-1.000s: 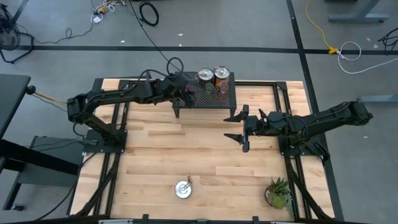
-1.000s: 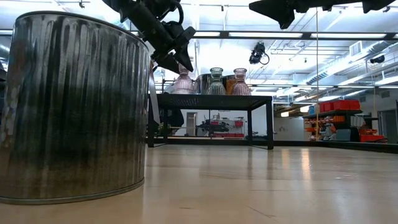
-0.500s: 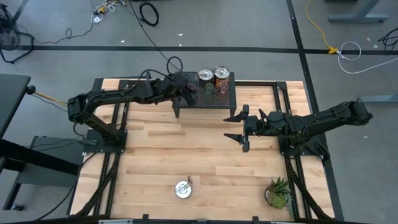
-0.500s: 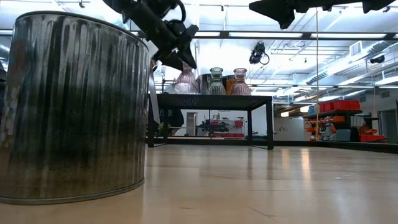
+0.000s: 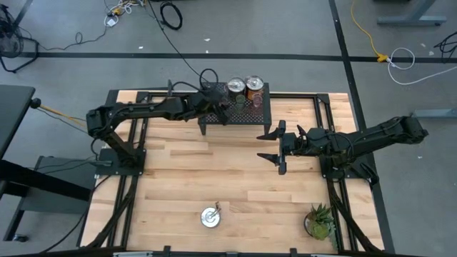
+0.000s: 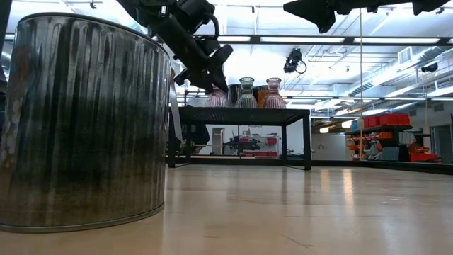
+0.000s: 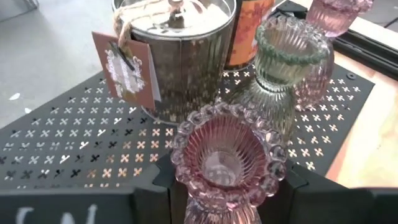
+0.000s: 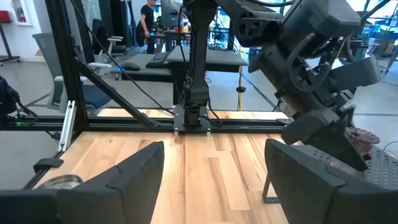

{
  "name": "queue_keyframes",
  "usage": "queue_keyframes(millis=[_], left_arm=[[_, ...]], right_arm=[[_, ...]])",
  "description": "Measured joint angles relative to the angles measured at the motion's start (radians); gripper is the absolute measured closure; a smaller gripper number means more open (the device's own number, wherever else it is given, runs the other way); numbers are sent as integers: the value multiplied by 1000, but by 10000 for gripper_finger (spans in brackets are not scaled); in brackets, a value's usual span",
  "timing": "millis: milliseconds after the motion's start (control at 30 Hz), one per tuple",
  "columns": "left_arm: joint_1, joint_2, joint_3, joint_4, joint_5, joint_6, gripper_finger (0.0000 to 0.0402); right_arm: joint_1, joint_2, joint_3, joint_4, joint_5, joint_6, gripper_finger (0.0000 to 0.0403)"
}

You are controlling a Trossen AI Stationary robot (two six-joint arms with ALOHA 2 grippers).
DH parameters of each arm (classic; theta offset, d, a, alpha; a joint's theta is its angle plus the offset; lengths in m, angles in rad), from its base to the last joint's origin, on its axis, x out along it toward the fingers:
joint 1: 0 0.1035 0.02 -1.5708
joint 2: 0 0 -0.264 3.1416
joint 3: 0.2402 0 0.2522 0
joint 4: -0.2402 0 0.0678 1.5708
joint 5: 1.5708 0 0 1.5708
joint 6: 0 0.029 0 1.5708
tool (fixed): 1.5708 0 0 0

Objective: Pick & Place candle stick holders
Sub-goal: Put the pink candle holder on the shelf aligned with the other candle holders

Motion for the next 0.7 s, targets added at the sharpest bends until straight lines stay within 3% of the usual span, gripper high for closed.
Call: queue_keyframes(millis=[200, 700], left_arm=[[-1, -7, -2, -8, 4, -3, 237], [-1, -22, -3, -26, -10, 36, 250]], right_arm=[[0, 0, 0, -1, 0, -3, 124], [0, 0, 0, -1, 0, 0, 124]])
